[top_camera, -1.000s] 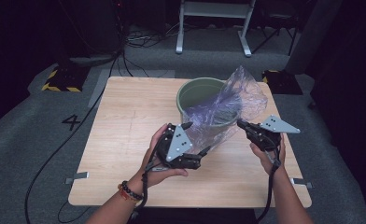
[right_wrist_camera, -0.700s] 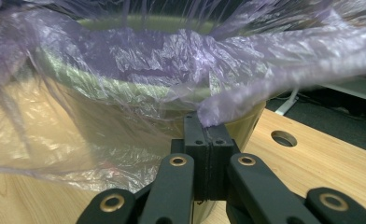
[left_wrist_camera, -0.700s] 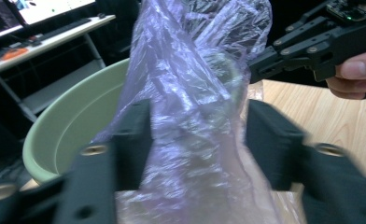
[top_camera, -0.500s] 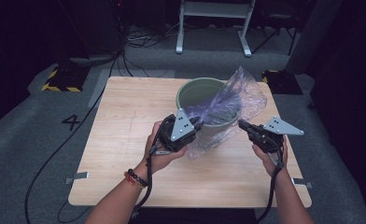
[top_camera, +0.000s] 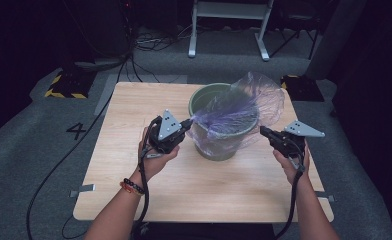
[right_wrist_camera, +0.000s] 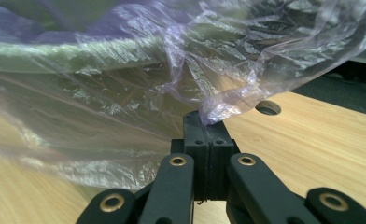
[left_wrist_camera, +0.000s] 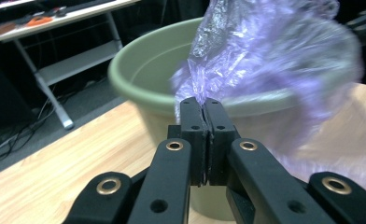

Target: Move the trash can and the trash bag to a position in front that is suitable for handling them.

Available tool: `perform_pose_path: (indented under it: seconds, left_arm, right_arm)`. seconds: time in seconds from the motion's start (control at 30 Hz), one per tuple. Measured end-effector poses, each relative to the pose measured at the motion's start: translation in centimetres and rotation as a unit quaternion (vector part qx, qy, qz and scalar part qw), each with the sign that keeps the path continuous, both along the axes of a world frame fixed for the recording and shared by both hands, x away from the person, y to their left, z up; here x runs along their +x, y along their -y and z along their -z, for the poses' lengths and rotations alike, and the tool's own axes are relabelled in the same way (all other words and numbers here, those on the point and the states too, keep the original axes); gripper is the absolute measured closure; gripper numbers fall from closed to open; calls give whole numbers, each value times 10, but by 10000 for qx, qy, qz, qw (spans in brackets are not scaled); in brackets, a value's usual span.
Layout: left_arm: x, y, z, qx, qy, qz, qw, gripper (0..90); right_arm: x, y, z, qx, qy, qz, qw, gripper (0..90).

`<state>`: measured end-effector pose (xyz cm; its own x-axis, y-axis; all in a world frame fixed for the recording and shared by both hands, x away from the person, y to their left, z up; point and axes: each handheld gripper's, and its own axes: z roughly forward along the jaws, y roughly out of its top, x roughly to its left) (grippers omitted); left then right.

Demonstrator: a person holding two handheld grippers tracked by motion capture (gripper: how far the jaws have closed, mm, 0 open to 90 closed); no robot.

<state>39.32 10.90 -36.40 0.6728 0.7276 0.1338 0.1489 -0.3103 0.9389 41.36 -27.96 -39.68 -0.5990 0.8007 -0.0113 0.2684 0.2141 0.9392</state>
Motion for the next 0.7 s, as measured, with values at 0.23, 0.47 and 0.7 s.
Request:
perform_pose_path:
  seconds: [0.23,0.47,0.7]
  left_arm:
    - [23,-14,15,-187,-257,-280,9991,880]
    - [27,-12,27,-188,-298,-234,9991,857]
    - [27,-14,23,-257,-288,-219,9990,849]
  right_arm:
    - [17,2,6,-183,-132,179,9996,898]
    - [19,8,3,-199,-4,364,9991,717]
    - [3,15,-20,-8,386,381,9985,363]
